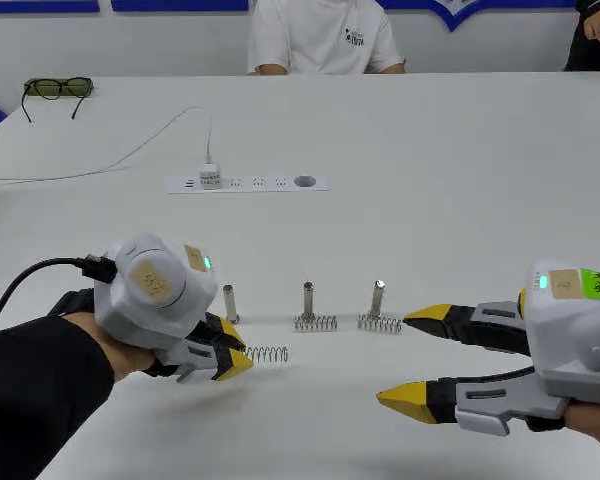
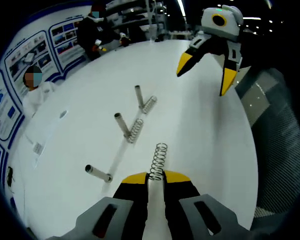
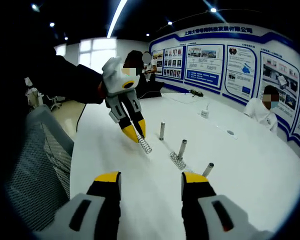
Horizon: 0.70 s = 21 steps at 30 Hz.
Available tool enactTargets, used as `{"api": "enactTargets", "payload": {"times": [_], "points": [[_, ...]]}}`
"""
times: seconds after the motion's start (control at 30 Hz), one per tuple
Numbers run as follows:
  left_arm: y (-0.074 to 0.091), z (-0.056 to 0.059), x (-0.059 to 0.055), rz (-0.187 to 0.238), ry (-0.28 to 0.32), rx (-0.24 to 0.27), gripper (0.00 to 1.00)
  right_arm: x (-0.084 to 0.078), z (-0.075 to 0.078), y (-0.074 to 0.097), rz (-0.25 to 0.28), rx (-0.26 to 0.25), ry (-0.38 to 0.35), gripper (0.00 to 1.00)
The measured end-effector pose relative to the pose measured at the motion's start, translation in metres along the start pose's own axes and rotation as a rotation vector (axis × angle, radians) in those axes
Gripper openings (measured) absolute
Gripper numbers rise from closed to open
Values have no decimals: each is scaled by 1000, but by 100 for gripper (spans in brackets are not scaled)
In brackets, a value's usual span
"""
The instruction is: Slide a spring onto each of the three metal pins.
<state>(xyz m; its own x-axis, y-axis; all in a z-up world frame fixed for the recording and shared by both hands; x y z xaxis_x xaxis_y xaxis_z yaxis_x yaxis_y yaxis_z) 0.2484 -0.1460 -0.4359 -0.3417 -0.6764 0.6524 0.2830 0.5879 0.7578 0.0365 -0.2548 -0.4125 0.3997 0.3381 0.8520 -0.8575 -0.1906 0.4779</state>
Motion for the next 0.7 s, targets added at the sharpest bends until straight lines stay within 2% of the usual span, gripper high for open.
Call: {"api": "enactTargets", "payload": {"times": [0.27, 0.43, 0.7], "points": [[9, 19, 13, 6, -60, -27, 10, 16, -6, -25, -14, 67, 55, 34], [13, 31, 18, 9, -94, -42, 10, 20, -10, -38, -27, 107, 86, 32], [13, 46, 28, 16, -134, -67, 10, 24, -20, -49, -44, 164, 134, 27]]}}
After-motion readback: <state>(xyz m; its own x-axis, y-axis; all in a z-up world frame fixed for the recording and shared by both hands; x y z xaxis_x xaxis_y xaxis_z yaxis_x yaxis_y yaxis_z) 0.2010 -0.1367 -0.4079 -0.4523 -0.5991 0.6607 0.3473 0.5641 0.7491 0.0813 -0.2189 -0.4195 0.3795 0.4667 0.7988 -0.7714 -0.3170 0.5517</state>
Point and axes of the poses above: the centre of the closed fingertips' face, and the gripper's own axes: y roughly backward along the fingers, z roughly to its right, x roughly out of its top, the point moved 9 cm from there along y, roughly backward along the fingers, and after that the axes turned 9 degrees about y, right-handed, at the moved point
